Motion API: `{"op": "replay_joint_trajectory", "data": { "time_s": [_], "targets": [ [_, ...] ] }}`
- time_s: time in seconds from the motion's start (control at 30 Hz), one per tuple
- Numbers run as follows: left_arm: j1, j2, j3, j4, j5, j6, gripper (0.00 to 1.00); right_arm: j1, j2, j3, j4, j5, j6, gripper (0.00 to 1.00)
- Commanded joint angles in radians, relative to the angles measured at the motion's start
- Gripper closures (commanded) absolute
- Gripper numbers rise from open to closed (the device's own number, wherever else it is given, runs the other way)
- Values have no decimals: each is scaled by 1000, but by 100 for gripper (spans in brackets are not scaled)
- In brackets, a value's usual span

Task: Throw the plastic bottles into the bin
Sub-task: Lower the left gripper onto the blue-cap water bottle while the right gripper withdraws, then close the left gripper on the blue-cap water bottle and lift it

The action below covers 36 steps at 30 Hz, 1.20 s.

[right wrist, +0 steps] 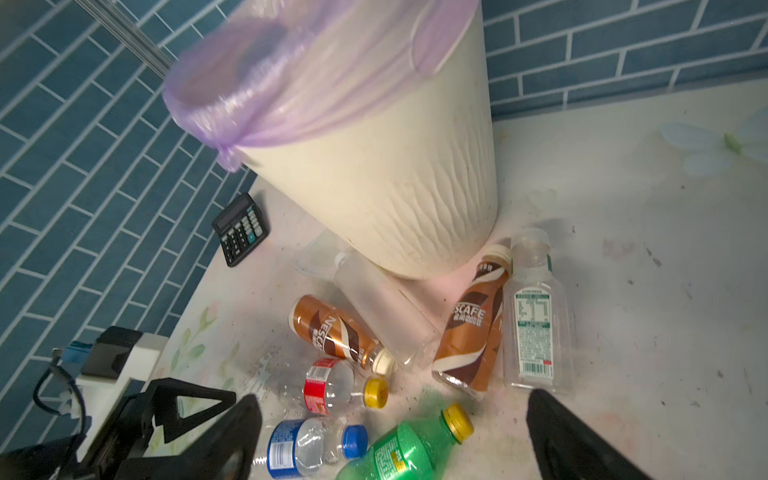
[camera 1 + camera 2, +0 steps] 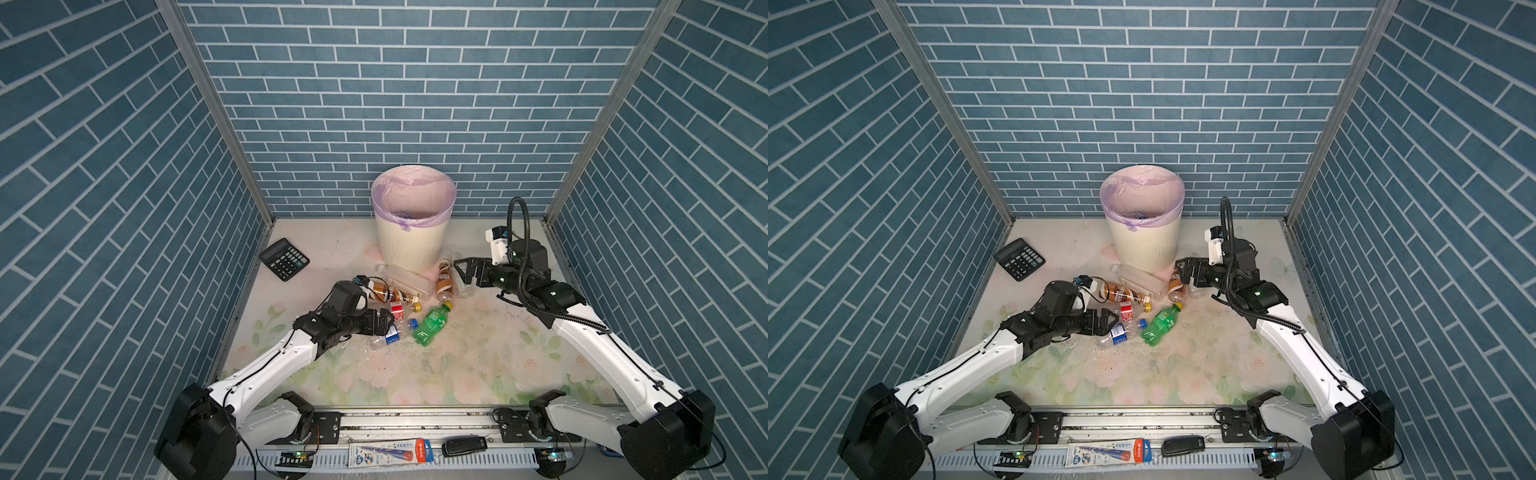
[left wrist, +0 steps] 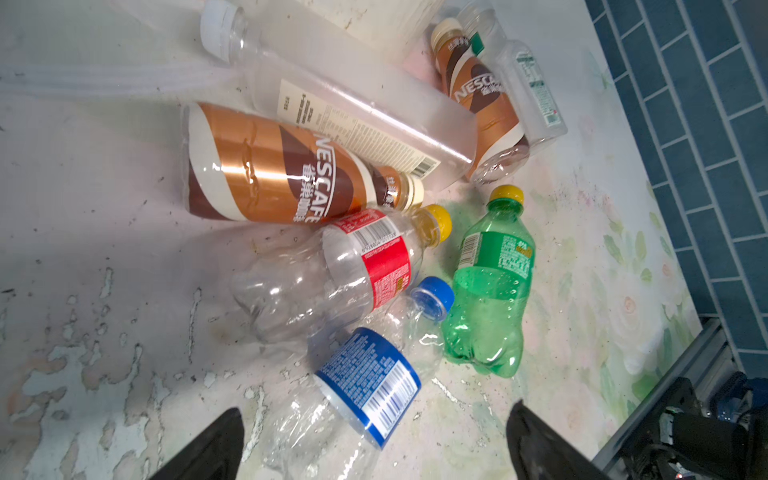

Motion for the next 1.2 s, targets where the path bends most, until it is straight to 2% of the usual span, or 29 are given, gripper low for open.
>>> {"op": "replay_joint_trajectory", "data": {
  "time_s": [0.0,0.23,0.73,1.17],
  "targets": [
    [-7,2,-43,56,-24,4,1,22,-8,-52,4,16,-28,1],
    [-21,38,-115,137,-55,16,1,53,0,-75,3,16,-14,1],
    [-92,168,-121,227,-61,85,7,60,59,-82,52,42,34,1],
    [-106,271,-125,301,-54,131,18,60,26,-52,-14,77,49,1]
  ]
}}
